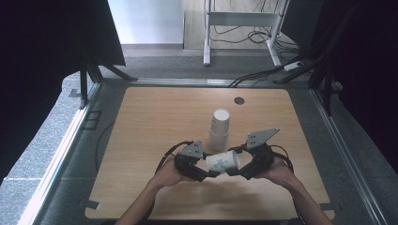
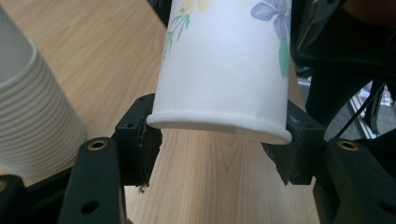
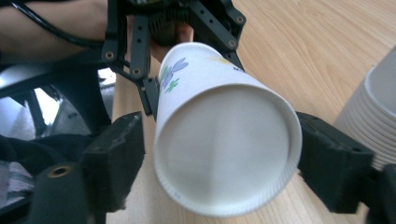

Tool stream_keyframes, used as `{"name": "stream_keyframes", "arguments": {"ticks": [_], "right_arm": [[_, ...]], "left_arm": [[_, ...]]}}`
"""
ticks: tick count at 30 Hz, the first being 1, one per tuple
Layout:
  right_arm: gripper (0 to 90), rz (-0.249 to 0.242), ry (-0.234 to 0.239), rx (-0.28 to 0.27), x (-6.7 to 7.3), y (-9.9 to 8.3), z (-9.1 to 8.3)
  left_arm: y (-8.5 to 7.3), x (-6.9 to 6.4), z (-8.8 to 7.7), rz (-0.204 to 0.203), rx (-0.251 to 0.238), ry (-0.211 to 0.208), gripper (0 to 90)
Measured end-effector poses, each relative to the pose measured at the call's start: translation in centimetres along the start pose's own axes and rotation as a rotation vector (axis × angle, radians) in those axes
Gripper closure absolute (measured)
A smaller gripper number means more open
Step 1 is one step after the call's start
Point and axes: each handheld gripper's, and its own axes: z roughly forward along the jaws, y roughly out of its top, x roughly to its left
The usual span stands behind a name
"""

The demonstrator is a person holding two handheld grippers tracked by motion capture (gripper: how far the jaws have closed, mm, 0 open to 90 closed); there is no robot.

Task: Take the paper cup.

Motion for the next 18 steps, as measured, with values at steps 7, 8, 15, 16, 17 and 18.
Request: {"name": "stream_keyframes", "arguments": {"ticks": [7,8,15,16,17,18], "right_arm": [[18.8,-0.059,-0.053,0.089,0.1,0.9,-0.6],[18.9,-0.075,-0.06,0.113,0.2,1.1,-0.6],[19.5,-0.153,-0.069,0.246,0.7,2.2,0.7],[19.5,-0.159,-0.069,0.257,0.7,2.3,0.9],[19.5,-0.167,-0.072,0.273,0.7,2.4,1.2],[19.5,-0.172,-0.069,0.29,0.7,2.4,1.4]], "left_arm": [[0.7,0.2,-0.3,0.031,0.152,0.025,39.2],[0.9,0.2,-0.3,0.039,0.174,0.029,39.3],[2.0,0.1,-0.2,0.082,0.311,0.039,39.2],[2.1,0.0,-0.1,0.079,0.322,0.043,39.2],[2.2,0.0,-0.1,0.086,0.338,0.044,39.2],[2.3,0.0,0.0,0.09,0.351,0.042,39.2]]}}
